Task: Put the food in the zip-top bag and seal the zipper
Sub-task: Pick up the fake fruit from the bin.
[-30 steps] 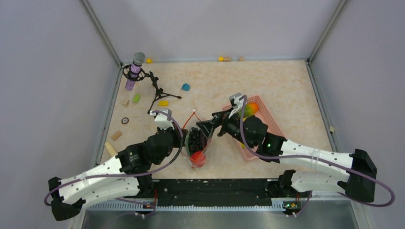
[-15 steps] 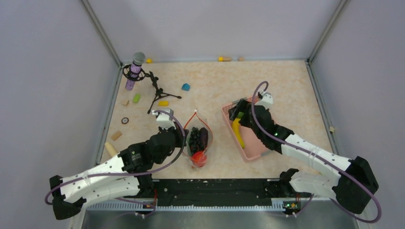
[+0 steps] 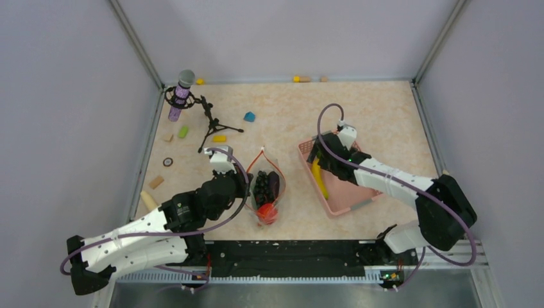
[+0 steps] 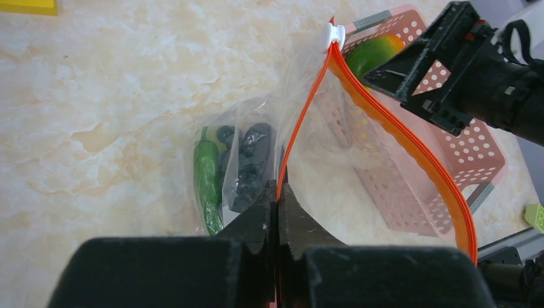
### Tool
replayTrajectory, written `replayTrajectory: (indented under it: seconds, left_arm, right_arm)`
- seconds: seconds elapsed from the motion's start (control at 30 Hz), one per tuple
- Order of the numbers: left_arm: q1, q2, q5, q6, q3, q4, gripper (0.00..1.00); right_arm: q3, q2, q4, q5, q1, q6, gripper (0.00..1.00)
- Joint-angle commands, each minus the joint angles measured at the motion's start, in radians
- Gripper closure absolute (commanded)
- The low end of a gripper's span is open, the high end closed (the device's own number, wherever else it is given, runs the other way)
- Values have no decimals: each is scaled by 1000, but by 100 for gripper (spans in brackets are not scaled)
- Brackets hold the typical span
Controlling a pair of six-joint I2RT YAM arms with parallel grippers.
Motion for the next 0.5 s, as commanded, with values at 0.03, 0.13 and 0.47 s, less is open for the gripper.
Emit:
replayTrajectory:
  seconds: [0.03,0.13,0.47]
  left_arm:
    - [4,-9,-14,15,5,28,100]
    - [3,-17,-17,13,2,29,100]
    - [4,-14,-20,14,2,30,100]
  right_arm:
    - [128,119,-68,-11,-11,10,2]
    - [145,173,-78,-8,-14,20,3]
    - [152,274,-112,-22,-27,56,18]
